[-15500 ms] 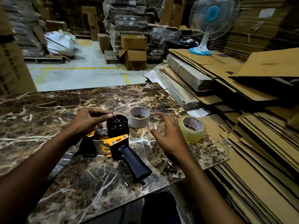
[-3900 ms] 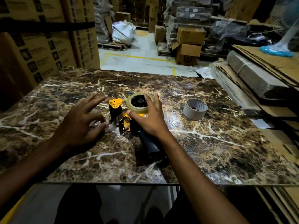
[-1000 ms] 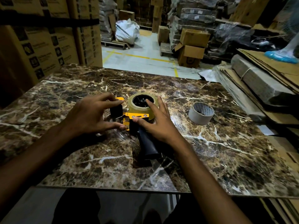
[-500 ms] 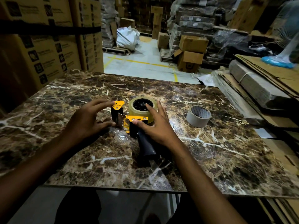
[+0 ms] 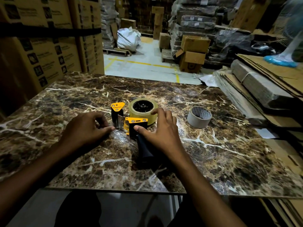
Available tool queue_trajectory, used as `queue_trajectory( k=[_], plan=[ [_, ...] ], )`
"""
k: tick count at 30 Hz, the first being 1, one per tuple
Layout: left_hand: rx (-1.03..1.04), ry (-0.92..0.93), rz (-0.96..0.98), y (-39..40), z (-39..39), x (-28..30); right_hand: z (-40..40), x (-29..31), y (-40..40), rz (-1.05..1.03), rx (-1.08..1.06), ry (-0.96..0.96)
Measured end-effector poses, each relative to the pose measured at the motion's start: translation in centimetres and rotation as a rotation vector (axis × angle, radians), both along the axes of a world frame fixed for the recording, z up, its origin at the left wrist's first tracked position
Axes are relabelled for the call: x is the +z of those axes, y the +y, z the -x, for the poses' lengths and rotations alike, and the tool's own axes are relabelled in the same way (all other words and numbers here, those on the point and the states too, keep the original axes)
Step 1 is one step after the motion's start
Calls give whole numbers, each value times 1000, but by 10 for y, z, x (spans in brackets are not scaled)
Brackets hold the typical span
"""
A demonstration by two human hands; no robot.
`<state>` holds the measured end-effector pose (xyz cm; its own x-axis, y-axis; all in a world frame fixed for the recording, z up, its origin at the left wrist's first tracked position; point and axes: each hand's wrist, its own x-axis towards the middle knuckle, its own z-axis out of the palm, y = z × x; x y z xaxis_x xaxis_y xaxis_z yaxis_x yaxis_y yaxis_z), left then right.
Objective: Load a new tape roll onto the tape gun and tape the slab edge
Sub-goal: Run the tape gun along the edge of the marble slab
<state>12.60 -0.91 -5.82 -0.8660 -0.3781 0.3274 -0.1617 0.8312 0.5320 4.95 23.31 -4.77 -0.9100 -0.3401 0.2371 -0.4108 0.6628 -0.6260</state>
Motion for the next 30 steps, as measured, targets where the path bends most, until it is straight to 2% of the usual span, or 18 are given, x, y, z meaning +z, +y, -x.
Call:
queue_trajectory(
  k=[4, 7, 12, 18, 20, 24, 30],
  plan=[
    [8, -36, 16, 0, -1, 3, -2, 1, 1, -16, 2, -40],
    [15, -51, 11, 0, 0, 4, -5, 5, 0, 31, 15, -166],
    [9, -65, -45, 1, -1, 3, -3, 20, 4, 138, 123, -595],
    [-1, -45, 1, 6, -2, 5, -12, 23, 1, 540, 257, -1306],
    [0, -44, 12, 6, -2, 6, -20, 24, -1, 617, 307, -1430],
    [4, -46, 13, 5, -2, 7, -34, 14, -11, 895, 244, -1480],
    [15, -34, 42, 5, -2, 6, -34, 0, -27, 971, 192, -1454]
  ],
)
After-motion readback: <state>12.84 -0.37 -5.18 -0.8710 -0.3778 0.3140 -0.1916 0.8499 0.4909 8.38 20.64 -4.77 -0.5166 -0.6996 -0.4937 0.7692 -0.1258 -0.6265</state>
